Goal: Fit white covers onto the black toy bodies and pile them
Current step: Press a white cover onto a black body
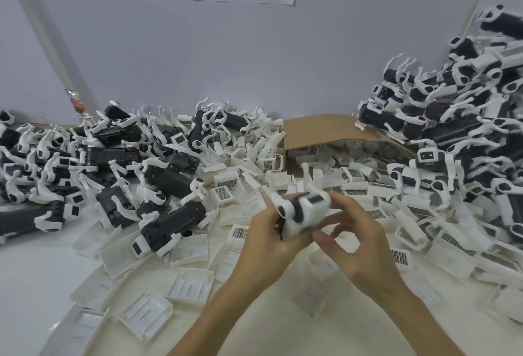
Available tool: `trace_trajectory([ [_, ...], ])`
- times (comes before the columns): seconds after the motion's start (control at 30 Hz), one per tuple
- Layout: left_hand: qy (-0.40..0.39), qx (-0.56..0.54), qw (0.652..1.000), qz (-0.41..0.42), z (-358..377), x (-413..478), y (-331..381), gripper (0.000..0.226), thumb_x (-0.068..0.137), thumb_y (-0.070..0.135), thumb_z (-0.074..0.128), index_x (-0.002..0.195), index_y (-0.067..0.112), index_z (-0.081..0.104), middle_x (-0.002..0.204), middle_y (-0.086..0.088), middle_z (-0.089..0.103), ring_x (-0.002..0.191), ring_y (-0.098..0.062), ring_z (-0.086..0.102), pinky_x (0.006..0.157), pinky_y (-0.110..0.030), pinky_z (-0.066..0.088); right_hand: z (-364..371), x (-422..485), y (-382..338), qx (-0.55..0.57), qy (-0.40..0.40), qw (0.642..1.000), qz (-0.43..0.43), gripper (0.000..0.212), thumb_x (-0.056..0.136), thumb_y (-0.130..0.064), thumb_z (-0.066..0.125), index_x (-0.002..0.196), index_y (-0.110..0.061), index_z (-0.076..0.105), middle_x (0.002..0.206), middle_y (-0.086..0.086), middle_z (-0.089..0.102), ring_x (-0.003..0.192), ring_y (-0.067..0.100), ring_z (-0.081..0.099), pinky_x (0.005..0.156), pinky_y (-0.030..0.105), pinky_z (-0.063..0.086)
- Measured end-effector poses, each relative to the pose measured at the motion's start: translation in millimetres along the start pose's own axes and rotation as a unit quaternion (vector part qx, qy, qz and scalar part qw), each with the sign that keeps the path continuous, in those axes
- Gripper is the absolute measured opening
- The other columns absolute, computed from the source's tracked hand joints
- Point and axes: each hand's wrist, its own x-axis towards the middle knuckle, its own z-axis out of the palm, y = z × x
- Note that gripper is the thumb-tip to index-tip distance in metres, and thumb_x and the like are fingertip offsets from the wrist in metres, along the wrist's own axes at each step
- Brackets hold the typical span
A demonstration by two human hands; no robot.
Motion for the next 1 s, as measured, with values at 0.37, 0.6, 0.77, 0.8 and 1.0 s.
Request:
trace_trajectory([
  [0.37,-0.103,-0.523,0.838,-0.118,-10.3,1.4,1.5,0.048,0.074,0.022,0.086,0.119,0.023,0.07,0.139,-0.011,0.06,0.127,-0.028,0.059,0.094,-0.039,0.054,2.9,-1.6,-4.3,-0.046,0.009,0.997,-0.055,0.04,0.082,-0.044,0.071,0.115,-0.021,0.068,0.129,-0.008,0.064,0.127,0.014,0.056,0.099,0.027,0.046],
  [0.6,-0.066,-0.624,0.744,-0.23,-5.1,-4.4,-1.1,0.058,0.08,0.064,0.072,0.087,0.007,0.071,0.085,-0.006,0.065,0.079,-0.019,0.064,0.073,-0.03,0.056,37.0,-15.4,-23.9,-0.201,0.07,0.937,-0.277,0.026,0.087,-0.035,0.074,0.101,-0.02,0.058,0.122,-0.003,0.065,0.124,0.013,0.055,0.101,0.032,0.037],
  [0.77,-0.078,-0.596,0.767,-0.223,-4.3,-4.7,-1.1,0.07,0.079,0.083,0.045,0.068,0.014,0.05,0.061,0.002,0.048,0.056,-0.011,0.051,0.056,-0.021,0.044,47.0,-21.8,-24.4,-0.186,0.061,0.934,-0.298,0.02,0.091,-0.026,0.073,0.107,-0.019,0.063,0.115,0.0,0.068,0.117,0.015,0.059,0.094,0.035,0.047],
  [0.8,-0.073,-0.586,0.775,-0.225,-4.0,-4.8,-1.1,0.071,0.08,0.084,0.043,0.068,0.014,0.051,0.062,0.003,0.046,0.056,-0.011,0.048,0.057,-0.022,0.041,46.0,-21.3,-23.6,-0.175,0.056,0.939,-0.289,0.02,0.092,-0.025,0.072,0.107,-0.018,0.063,0.115,0.001,0.068,0.115,0.016,0.059,0.093,0.034,0.048],
  [1.0,0.005,-0.581,0.777,-0.244,-4.9,2.5,-1.4,0.072,0.082,0.08,0.051,0.078,0.01,0.067,0.075,-0.003,0.056,0.068,-0.017,0.057,0.071,-0.029,0.046,31.5,-13.6,-12.4,-0.107,0.039,0.978,-0.173,0.026,0.086,-0.029,0.071,0.108,-0.019,0.061,0.122,-0.004,0.057,0.119,0.013,0.056,0.1,0.025,0.042],
])
